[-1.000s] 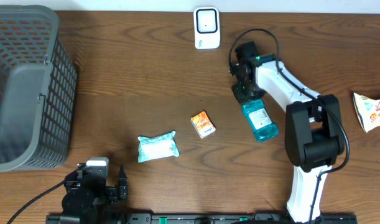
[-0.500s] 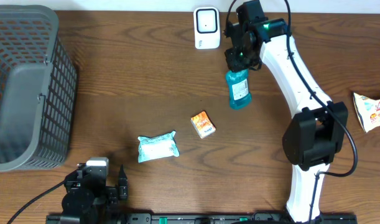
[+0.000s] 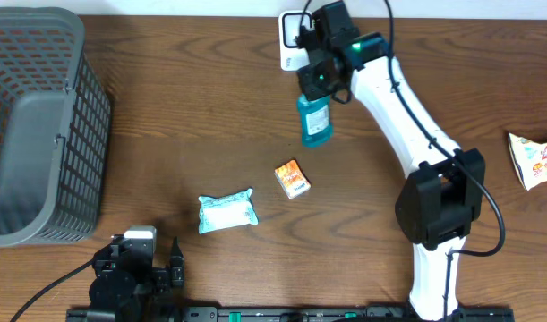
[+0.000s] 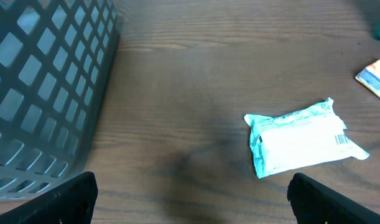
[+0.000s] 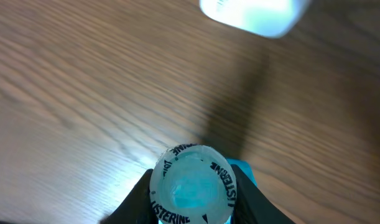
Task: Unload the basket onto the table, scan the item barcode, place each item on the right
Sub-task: 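Carry the Listerine bottle to the white scanner and hold it there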
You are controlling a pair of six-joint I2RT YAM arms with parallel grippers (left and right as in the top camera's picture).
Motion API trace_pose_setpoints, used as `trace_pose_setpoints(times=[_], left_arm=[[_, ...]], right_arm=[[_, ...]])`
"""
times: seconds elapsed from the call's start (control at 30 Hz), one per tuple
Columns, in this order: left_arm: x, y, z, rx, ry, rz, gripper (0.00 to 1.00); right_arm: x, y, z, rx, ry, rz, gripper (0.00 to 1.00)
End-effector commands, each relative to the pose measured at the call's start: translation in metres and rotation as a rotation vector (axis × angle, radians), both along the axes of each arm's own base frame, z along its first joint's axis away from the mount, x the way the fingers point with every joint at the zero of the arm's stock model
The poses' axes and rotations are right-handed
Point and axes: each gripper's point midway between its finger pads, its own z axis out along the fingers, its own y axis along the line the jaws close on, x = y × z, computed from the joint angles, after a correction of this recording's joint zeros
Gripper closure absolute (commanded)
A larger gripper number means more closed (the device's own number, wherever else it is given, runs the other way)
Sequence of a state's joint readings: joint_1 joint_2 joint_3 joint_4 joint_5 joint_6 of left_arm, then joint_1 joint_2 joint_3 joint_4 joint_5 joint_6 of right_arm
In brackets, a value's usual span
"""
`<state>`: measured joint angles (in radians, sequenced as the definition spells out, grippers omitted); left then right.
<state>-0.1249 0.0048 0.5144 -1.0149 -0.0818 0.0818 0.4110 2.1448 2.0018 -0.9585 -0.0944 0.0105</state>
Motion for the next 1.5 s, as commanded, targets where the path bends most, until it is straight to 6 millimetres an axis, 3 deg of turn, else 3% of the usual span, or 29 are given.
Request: trace_pose_setpoints(times=[0.0, 0.27, 0.6, 0.77, 1.0, 1.17, 1.23, 1.33, 1.47], left_arm=[[0.000, 0.002, 0.000, 0.004, 0.002, 0.010, 0.02], [0.000, 0.002, 0.000, 0.004, 0.002, 0.010, 0.02], [0.000, 0.002, 0.000, 0.004, 0.002, 0.010, 0.02], [0.000, 0.002, 0.000, 0.004, 0.002, 0.010, 0.02], [0.000, 0.002, 0.000, 0.004, 0.002, 0.010, 0.02], [0.000, 0.002, 0.000, 0.004, 0.002, 0.010, 0.02], [0.000, 0.002, 0.000, 0.004, 0.002, 0.010, 0.02], [0.000, 0.002, 0.000, 0.004, 0.002, 0.010, 0.02], [0.000, 0.002, 0.000, 0.004, 0.002, 0.010, 0.02]], right_arm=[[-0.004, 0.025, 0.063, 0.085, -0.134, 0.032, 0.99], [0.002, 0.061, 0.104, 0.125, -0.317, 0.096, 0.98], [0.001, 0.084, 0.071, 0.077, -0.305, 0.103, 0.96], [0.011, 0.067, 0.054, 0.006, -0.303, -0.110, 0.93], [0.004, 0.015, 0.005, -0.035, -0.193, -0.690, 0.93], [0.006, 0.008, -0.006, -0.057, -0.230, -0.796, 0.94], [0.005, 0.009, -0.003, -0.069, -0.251, -0.797, 0.89], [0.003, 0.014, -0.001, -0.081, -0.265, -0.774, 0.70], [0.002, 0.015, -0.001, -0.094, -0.264, -0.755, 0.57]])
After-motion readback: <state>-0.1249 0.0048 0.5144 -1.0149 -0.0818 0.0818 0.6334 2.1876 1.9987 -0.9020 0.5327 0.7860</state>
